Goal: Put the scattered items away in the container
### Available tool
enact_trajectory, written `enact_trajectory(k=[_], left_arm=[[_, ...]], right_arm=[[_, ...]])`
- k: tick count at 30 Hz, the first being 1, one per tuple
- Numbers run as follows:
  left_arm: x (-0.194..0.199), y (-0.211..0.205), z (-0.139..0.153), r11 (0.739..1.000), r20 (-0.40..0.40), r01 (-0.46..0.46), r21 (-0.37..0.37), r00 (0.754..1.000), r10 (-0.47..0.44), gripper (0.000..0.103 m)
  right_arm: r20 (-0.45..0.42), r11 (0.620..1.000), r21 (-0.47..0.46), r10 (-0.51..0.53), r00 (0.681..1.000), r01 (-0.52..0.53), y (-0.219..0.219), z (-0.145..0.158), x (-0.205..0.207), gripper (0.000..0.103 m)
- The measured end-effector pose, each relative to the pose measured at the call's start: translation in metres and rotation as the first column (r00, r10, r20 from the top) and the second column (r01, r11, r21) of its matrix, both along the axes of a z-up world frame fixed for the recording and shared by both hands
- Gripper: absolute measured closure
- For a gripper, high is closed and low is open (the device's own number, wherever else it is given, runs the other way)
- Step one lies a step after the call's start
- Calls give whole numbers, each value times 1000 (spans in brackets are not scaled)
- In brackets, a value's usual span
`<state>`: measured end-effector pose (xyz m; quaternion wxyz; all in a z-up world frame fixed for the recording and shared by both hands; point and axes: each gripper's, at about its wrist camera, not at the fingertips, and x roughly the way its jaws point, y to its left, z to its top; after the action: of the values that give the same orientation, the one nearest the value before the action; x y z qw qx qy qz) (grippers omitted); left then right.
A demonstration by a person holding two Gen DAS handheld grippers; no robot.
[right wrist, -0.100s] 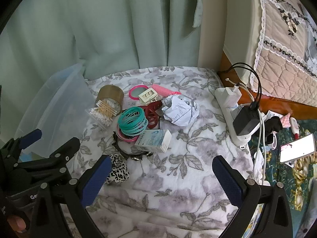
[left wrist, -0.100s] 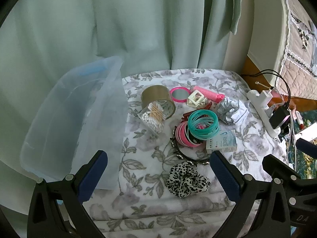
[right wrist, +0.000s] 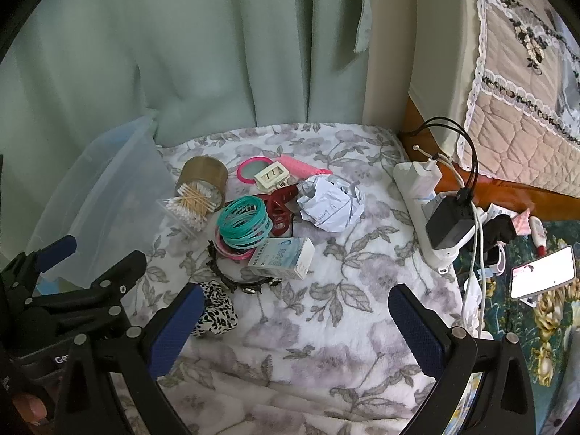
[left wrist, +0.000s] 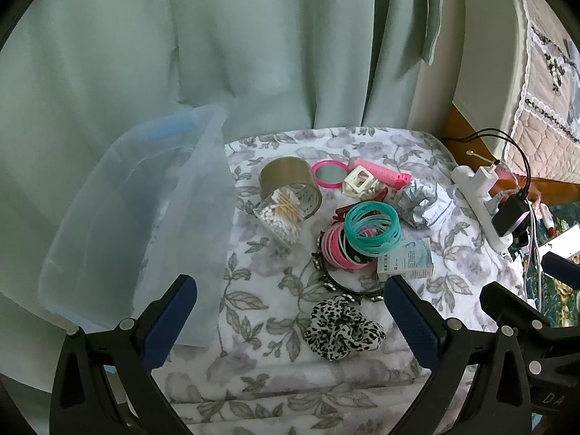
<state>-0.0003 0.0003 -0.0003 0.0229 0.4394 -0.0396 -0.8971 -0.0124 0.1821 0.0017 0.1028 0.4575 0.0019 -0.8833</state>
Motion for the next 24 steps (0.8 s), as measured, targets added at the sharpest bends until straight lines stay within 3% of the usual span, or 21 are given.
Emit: enact_trajectory(k=[24], left_arm=[[12,-6,13,1000,-45,2,17,999,-1,0]], right_arm=[[-17,1000,14,-11,1000,11,-8,15,9,0]])
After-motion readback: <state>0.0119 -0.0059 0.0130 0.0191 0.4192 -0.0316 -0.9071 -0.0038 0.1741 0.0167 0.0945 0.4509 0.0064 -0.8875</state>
